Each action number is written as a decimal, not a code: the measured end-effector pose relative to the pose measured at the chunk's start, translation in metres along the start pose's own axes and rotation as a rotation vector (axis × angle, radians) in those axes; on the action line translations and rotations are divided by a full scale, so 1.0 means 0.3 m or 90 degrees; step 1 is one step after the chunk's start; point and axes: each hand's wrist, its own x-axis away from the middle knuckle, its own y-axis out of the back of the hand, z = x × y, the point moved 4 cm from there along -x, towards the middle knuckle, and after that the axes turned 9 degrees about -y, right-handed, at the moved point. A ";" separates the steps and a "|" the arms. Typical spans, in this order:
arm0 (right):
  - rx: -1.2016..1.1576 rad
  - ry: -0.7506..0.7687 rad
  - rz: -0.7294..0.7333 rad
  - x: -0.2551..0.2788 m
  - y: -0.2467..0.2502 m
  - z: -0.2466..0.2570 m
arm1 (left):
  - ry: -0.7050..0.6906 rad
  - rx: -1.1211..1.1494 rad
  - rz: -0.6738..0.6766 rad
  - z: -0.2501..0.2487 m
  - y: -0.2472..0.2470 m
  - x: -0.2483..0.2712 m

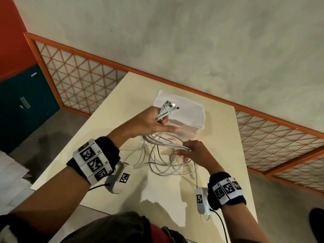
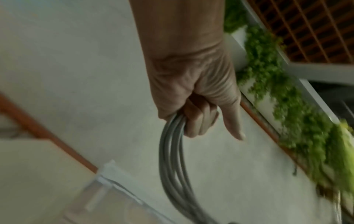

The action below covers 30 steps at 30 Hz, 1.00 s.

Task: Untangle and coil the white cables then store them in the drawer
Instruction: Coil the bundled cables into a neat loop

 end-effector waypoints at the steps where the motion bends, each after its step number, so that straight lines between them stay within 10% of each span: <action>1: -0.019 -0.011 -0.002 0.008 0.006 0.015 | 0.024 -0.054 0.024 0.024 -0.003 0.001; 9: -0.045 0.102 -0.054 0.059 0.037 0.178 | 0.125 -0.197 0.155 0.143 -0.076 0.013; 24: -0.225 0.072 -0.012 0.026 -0.018 0.090 | -0.064 0.200 -0.353 -0.001 0.141 -0.012; 30: -0.168 0.043 -0.225 0.030 0.024 0.065 | 0.011 0.228 -0.444 0.098 0.177 0.006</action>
